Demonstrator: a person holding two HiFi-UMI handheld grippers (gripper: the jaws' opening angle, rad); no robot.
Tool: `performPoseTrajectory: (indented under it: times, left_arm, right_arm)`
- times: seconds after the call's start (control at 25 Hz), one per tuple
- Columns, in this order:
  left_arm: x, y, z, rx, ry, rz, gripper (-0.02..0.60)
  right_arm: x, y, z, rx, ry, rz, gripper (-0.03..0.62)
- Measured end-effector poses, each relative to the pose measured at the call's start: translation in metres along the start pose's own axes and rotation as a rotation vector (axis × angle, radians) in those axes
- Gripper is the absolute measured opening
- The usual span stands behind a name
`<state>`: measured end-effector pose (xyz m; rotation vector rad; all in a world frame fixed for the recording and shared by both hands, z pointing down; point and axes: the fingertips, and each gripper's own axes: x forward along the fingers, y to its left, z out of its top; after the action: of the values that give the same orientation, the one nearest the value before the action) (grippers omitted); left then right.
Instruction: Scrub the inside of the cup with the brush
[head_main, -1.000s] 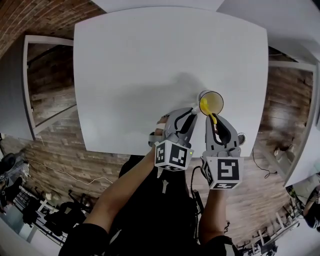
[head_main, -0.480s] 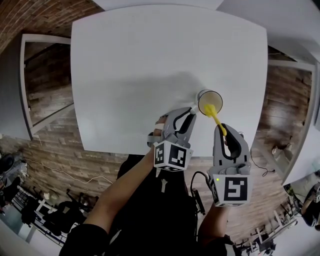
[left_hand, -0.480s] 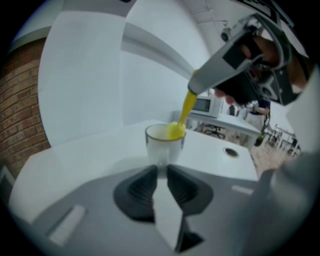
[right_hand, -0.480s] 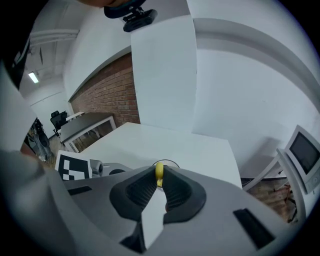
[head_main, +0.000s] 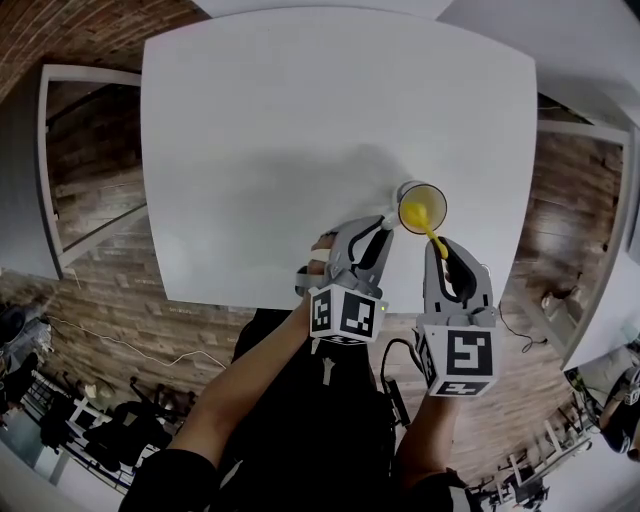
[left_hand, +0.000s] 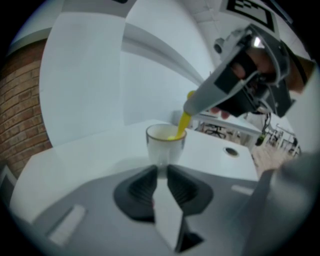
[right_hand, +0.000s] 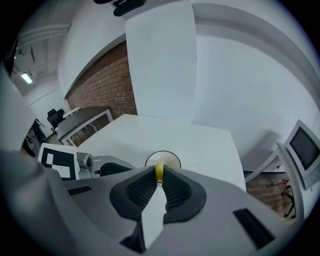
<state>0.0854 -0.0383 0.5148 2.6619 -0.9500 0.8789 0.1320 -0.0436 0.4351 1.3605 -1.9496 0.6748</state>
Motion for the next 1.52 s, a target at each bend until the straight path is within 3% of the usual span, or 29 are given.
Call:
performPoseTrajectory:
  times: [0.24,0.48,0.6,0.88,1.28,1.52]
  left_arm:
    - [-0.002,-0.002,-0.002,-0.002,-0.006,-0.005,0.064]
    - [-0.002,-0.002,-0.001,-0.007,-0.013,-0.006,0.064]
    - [-0.003,-0.002,-0.001,0.000,-0.013,-0.012,0.064]
    - [-0.007,0.002,-0.003,0.021,-0.013,-0.022,0.064]
    - [-0.006,0.001,-0.002,0.034,-0.017,-0.029,0.064]
    - [-0.006,0.000,-0.002,0.037,-0.014,-0.035,0.064]
  right_arm:
    - [-0.027,-0.010,0.016,0.015,0.002,-0.036,0.029]
    - [0.016,-0.017,-0.019,0.013,0.075,-0.052,0.029]
    - [0.019,-0.018,-0.015,-0.011,0.073,-0.059,0.029]
    - [-0.017,-0.007,0.023,-0.113,0.018,-0.038,0.029]
    - [0.022,-0.014,-0.001,-0.082,0.089,-0.018,0.029]
    - [0.011,0.004,0.017,-0.040,0.031,0.044,0.029]
